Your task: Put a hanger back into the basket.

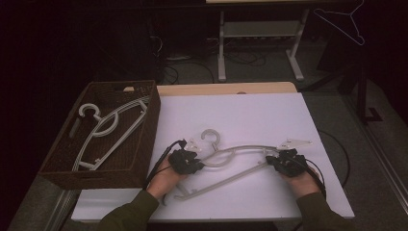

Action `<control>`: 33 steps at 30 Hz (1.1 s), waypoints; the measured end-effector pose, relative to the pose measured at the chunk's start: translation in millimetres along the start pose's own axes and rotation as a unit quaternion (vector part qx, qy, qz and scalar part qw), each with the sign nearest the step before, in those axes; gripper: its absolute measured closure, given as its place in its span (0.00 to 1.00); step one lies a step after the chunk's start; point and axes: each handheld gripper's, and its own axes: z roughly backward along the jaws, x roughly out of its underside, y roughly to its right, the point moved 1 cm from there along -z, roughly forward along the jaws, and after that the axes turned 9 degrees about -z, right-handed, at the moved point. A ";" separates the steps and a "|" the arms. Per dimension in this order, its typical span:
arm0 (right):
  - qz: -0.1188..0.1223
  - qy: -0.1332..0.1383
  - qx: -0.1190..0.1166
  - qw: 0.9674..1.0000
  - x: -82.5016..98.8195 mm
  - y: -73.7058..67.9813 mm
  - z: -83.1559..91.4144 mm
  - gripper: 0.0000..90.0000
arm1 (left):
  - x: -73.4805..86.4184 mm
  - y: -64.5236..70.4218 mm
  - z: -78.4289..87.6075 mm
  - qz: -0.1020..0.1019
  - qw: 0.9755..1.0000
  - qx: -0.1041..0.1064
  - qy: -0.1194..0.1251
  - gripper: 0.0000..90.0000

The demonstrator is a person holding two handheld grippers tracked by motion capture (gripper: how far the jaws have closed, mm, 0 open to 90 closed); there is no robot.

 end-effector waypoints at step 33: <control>-0.001 0.107 -0.029 0.994 8.6 -15.8 36.4 0.12 | -9.2 -6.4 20.7 0.038 0.999 -0.008 0.035 0.91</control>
